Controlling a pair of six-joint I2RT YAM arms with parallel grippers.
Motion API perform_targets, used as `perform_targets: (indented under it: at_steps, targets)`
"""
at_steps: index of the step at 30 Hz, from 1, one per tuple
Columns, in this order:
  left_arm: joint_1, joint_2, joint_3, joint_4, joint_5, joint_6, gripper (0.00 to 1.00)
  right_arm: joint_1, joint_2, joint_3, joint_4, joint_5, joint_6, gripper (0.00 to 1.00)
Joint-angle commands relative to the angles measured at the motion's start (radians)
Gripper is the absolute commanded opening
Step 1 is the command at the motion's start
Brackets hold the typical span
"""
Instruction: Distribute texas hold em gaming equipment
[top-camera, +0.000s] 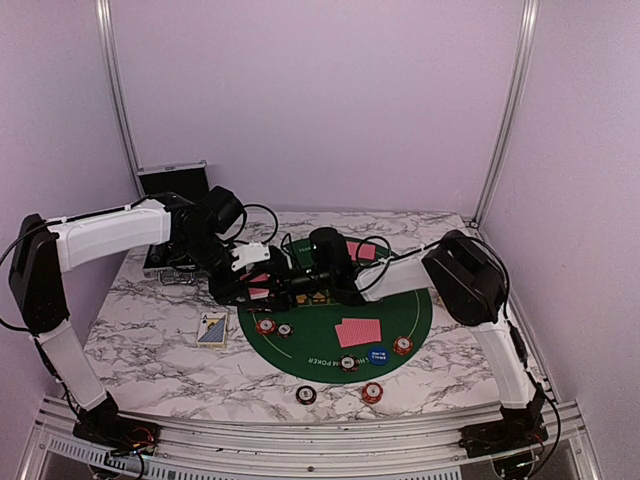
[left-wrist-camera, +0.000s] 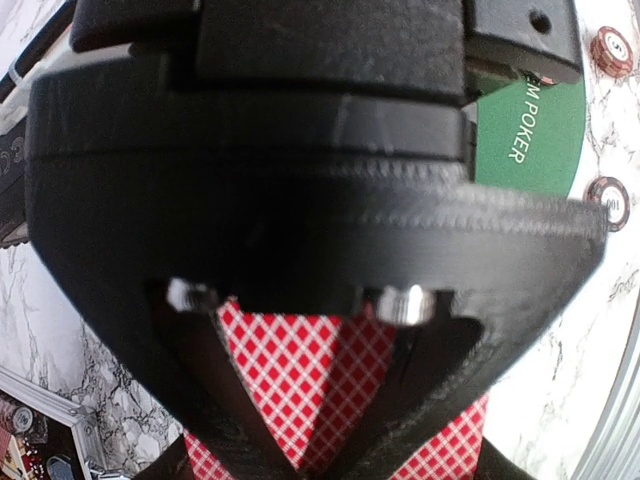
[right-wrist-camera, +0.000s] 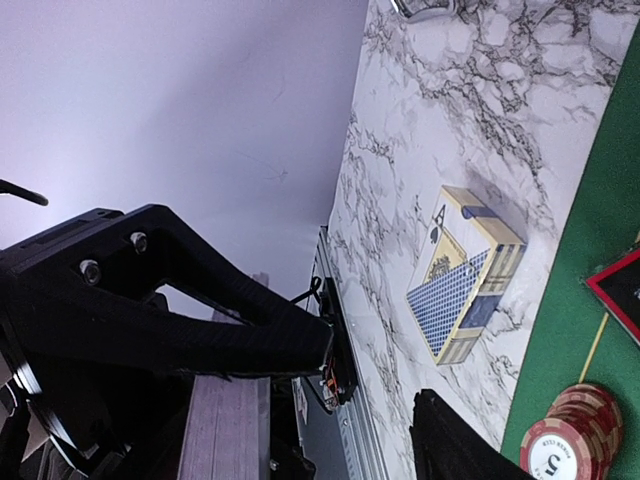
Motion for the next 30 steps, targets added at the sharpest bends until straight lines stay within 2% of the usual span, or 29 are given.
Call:
perform_targets:
  at_steps: [1,11,20,25,30]
  targets:
    - [-0.003,-0.029,0.028,0.000,0.018,0.000,0.00,-0.020,-0.025,-0.042,-0.016,0.027,-0.004,0.64]
    - [-0.003,-0.028,0.029,0.000,0.012,0.001,0.00,-0.039,-0.094,-0.093,-0.104,0.037,-0.096,0.53]
    - [-0.003,-0.029,0.032,0.000,0.009,0.002,0.00,-0.050,-0.153,-0.121,-0.164,0.037,-0.151,0.38]
    - [-0.003,-0.029,0.029,0.001,0.003,0.004,0.00,-0.059,-0.188,-0.148,-0.168,0.038,-0.164,0.27]
    - [-0.002,-0.032,0.030,0.001,0.002,0.005,0.00,-0.067,-0.211,-0.167,-0.176,0.039,-0.170,0.23]
